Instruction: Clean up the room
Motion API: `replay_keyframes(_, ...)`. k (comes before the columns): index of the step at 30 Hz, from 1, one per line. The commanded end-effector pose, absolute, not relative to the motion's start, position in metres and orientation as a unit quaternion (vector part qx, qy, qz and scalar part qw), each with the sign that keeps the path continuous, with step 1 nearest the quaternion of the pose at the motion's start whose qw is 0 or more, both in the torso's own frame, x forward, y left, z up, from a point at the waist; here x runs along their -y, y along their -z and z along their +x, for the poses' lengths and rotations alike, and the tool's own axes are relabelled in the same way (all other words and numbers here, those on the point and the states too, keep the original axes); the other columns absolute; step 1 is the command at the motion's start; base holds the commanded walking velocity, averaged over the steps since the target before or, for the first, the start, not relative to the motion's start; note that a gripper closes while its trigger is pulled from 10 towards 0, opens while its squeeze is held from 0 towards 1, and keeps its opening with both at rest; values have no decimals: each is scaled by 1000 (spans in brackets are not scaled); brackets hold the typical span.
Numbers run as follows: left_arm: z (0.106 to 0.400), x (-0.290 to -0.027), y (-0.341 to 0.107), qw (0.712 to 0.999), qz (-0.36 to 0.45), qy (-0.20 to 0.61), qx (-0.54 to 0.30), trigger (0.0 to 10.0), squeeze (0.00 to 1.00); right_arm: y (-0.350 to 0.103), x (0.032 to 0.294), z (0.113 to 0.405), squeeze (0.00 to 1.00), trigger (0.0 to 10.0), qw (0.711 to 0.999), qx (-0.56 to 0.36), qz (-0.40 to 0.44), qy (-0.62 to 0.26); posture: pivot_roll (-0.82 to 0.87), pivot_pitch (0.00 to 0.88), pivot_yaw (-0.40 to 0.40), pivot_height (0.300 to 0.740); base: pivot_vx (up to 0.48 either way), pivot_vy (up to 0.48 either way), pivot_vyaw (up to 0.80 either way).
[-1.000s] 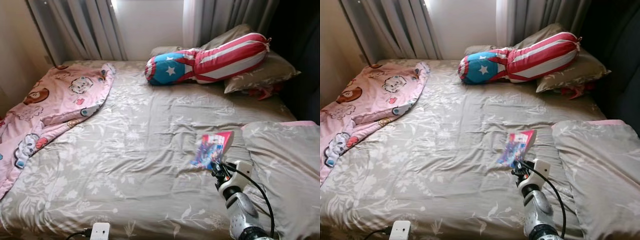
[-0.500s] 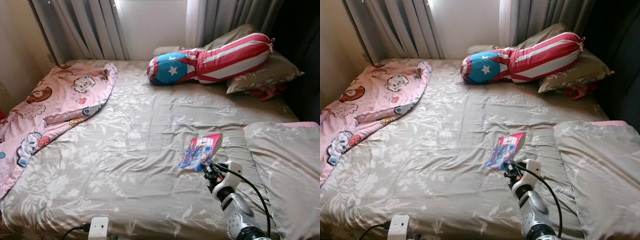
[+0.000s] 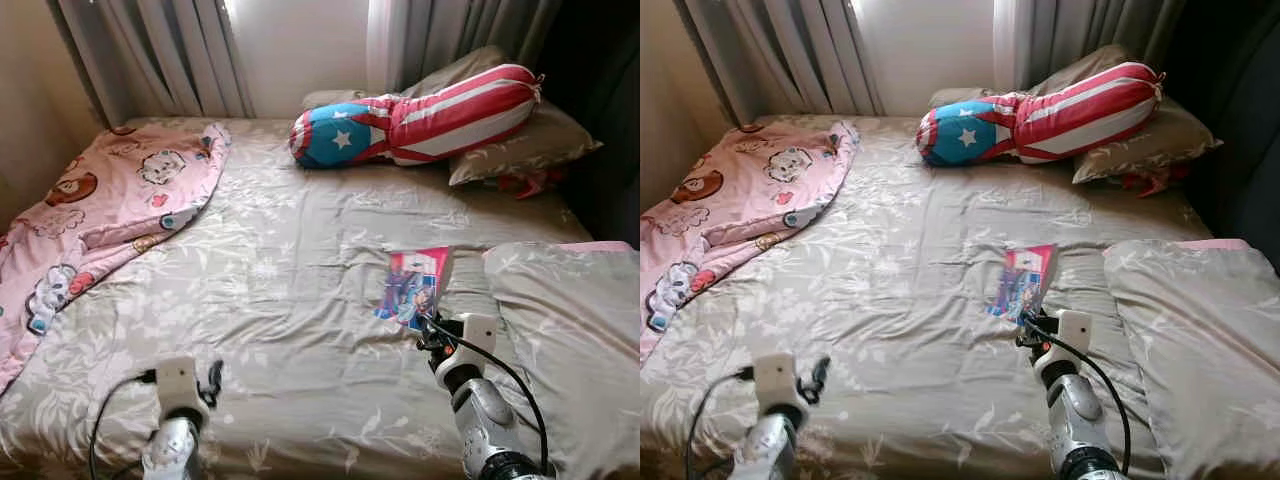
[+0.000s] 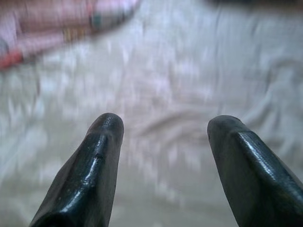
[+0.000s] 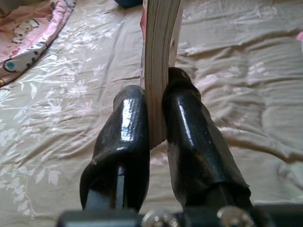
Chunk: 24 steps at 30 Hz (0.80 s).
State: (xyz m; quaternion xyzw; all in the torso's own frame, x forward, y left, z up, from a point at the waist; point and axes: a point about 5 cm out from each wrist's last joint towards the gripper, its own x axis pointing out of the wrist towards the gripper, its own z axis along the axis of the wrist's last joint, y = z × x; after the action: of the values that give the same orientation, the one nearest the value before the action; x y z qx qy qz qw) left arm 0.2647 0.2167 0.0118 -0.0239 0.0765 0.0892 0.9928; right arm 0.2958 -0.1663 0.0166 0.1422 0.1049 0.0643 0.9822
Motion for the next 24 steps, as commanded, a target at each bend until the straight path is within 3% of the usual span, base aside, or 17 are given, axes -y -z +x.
replay_keyframes(1,261,-221,-12,993,-22,-90,-70,10000,0,-30,167,303,0,10000,987,-65,130,-70,-117,20,2,732,0,0,0)
replay_keyframes(8,259,-219,-15,994,-28,-95,-55,10000,0,-32,167,306,0,10000,989,-75,105,-75,-117,20,-2,732,0,0,0)
replay_keyframes(18,266,-214,-22,995,-29,-88,-44,10000,0,-32,168,305,0,10000,991,-72,90,-74,-129,3,6,667,0,0,0)
replay_keyframes(24,267,-214,-23,995,-25,-84,-45,10000,0,-31,171,303,0,10000,992,-64,92,-58,-129,0,13,667,0,0,0)
